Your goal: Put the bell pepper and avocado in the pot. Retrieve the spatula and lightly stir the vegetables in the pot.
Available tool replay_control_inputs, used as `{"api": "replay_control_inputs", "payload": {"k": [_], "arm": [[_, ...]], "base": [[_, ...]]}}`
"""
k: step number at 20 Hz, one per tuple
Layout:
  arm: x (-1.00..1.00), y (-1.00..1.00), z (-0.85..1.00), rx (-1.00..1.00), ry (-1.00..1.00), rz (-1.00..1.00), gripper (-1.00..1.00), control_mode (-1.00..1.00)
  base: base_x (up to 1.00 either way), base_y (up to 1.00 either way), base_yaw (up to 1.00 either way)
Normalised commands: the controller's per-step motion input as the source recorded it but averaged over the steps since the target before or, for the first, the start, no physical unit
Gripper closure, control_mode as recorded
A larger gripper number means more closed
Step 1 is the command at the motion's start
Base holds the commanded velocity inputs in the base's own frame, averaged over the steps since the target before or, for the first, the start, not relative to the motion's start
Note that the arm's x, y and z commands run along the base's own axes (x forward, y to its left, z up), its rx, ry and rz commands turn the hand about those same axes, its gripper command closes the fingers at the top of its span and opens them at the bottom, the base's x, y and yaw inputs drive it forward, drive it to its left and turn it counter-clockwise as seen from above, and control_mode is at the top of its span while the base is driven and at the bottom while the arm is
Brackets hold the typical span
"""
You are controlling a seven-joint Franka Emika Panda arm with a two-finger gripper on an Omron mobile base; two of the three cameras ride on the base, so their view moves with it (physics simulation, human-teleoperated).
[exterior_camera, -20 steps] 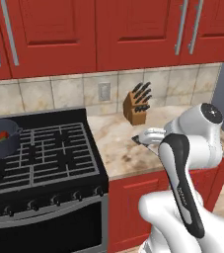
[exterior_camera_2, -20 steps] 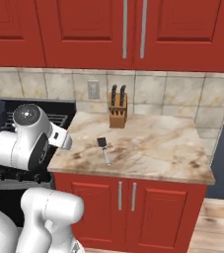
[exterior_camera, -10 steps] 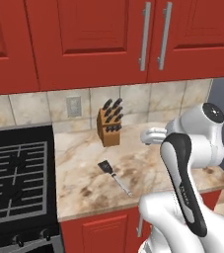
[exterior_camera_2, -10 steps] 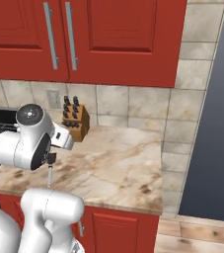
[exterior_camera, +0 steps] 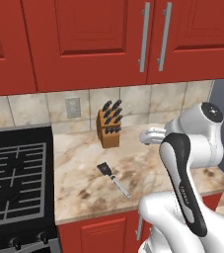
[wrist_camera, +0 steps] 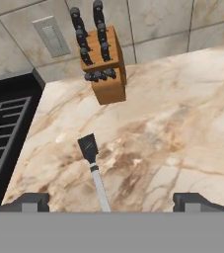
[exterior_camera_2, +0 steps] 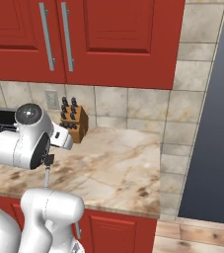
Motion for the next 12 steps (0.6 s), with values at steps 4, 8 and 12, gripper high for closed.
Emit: {"api": "replay_control_inputs", "payload": {"k": [4, 8, 12], "arm": [[0.0, 0.0, 0.0, 0.0, 0.0, 0.0, -1.0, 1.0], [0.0, 0.0, 0.0, 0.0, 0.0, 0.0, -1.0, 1.0], [0.01, 0.0, -0.02, 0.0, 0.07, 0.0, -1.0, -1.0]], "base": [[0.0, 0.0, 0.0], [0.0, 0.0, 0.0], [0.0, 0.0, 0.0]]}}
